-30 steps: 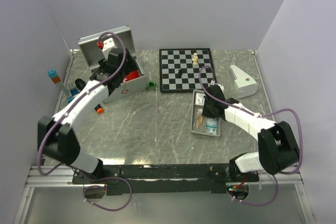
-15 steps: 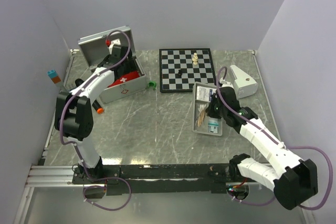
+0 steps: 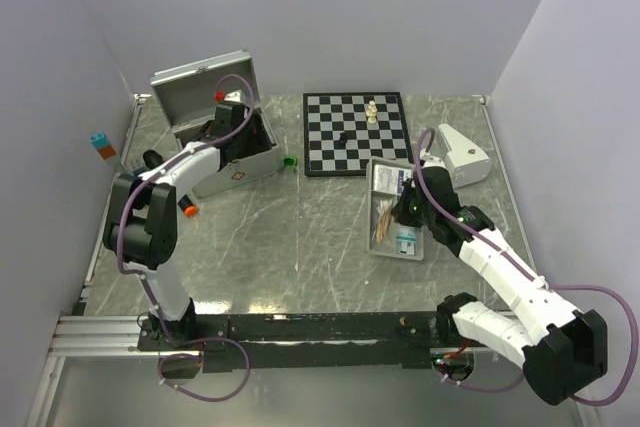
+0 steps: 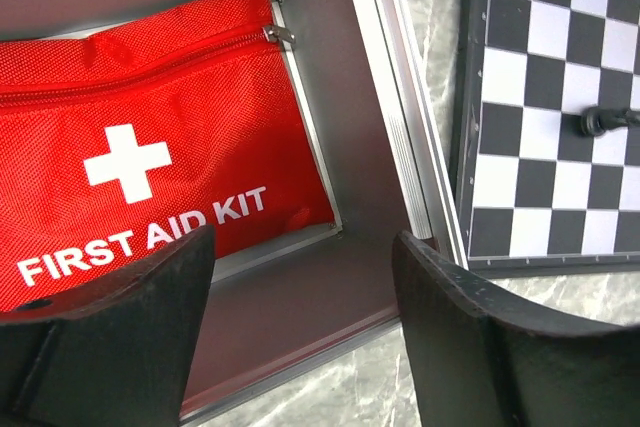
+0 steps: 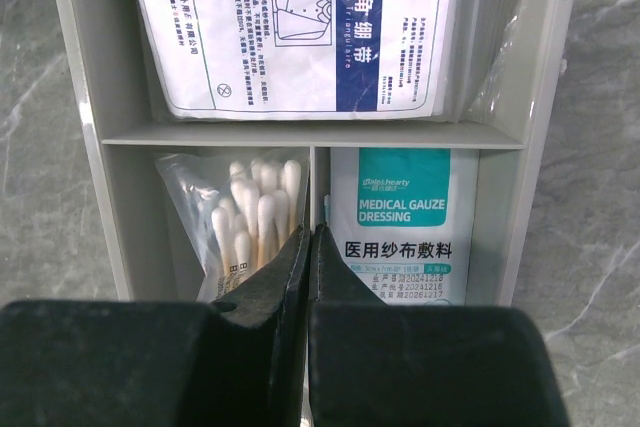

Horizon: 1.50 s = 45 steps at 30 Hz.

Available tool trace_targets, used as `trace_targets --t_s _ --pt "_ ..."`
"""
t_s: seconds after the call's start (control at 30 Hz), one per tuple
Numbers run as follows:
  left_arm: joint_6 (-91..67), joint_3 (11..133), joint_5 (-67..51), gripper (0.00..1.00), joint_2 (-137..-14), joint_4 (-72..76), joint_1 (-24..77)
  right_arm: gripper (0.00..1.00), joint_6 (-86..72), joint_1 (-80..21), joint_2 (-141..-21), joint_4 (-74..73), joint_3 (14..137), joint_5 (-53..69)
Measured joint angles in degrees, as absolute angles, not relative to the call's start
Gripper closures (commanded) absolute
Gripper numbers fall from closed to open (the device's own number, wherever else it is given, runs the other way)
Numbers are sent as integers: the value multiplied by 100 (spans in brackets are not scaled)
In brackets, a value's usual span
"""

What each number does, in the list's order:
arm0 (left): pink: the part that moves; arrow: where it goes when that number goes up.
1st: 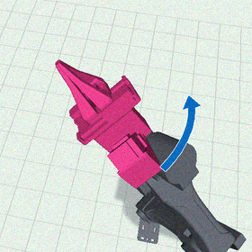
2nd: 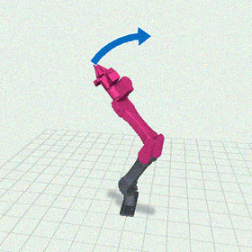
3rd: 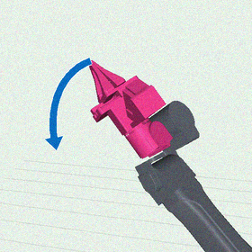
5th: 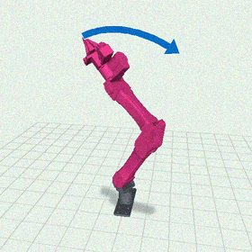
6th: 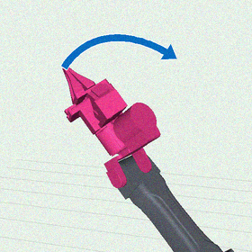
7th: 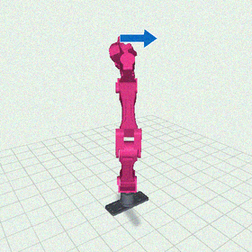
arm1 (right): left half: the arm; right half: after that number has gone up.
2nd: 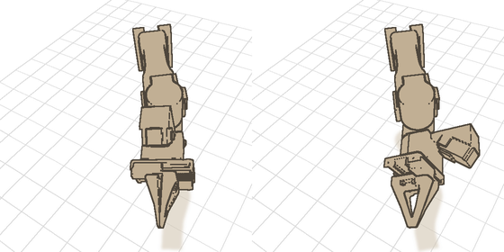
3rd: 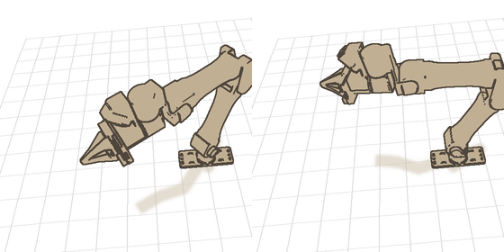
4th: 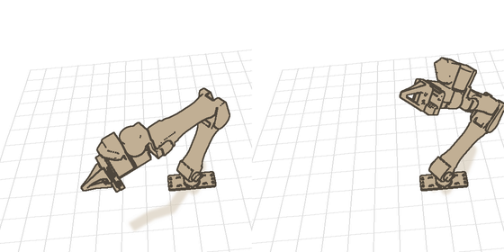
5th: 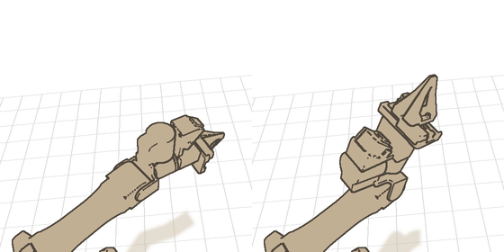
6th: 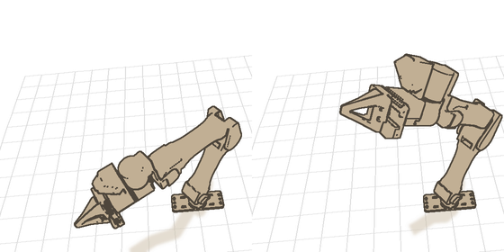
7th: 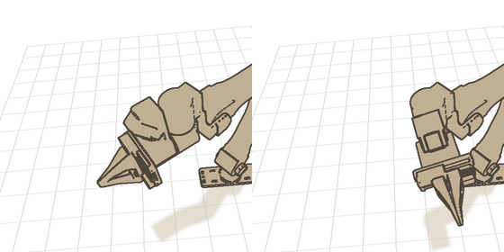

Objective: Organize the medicine kit

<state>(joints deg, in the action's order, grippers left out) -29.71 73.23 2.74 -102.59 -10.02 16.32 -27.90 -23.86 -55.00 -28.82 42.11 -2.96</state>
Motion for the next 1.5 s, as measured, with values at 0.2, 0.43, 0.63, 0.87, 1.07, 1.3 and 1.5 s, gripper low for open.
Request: trace_targets --t_s 0.2,0.43,0.63,0.87,1.07,1.3,1.5 --pt "-3024 7039 242 27 -10016 -1026 1785 100 -2777 -2386 -5533 -2886 4263 -209" --pt "-3133 6355 342 28 -9393 -1105 2237 100 -2779 -2386 -5540 -2888 4346 -176" --pt "-3350 5699 346 27 -8735 -1212 2762 100 -2783 -2449 -5540 -2954 4429 -82" --pt "-3723 5043 504 27 -8086 -1175 3675 100 -2744 -2716 -5540 -3103 4880 -78" --pt "-3894 4707 436 26 -7743 -1181 4377 100 -2515 -3098 -5537 -3315 5280 -156" --pt "-4088 4694 945 16 -6934 -1772 4456 100 -2145 -3343 -5621 -3568 5808 -198" --pt "-4580 4875 2008 11 -5465 -2709 4456 100 -1334 -4222 -6117 -3564 6471 -156"
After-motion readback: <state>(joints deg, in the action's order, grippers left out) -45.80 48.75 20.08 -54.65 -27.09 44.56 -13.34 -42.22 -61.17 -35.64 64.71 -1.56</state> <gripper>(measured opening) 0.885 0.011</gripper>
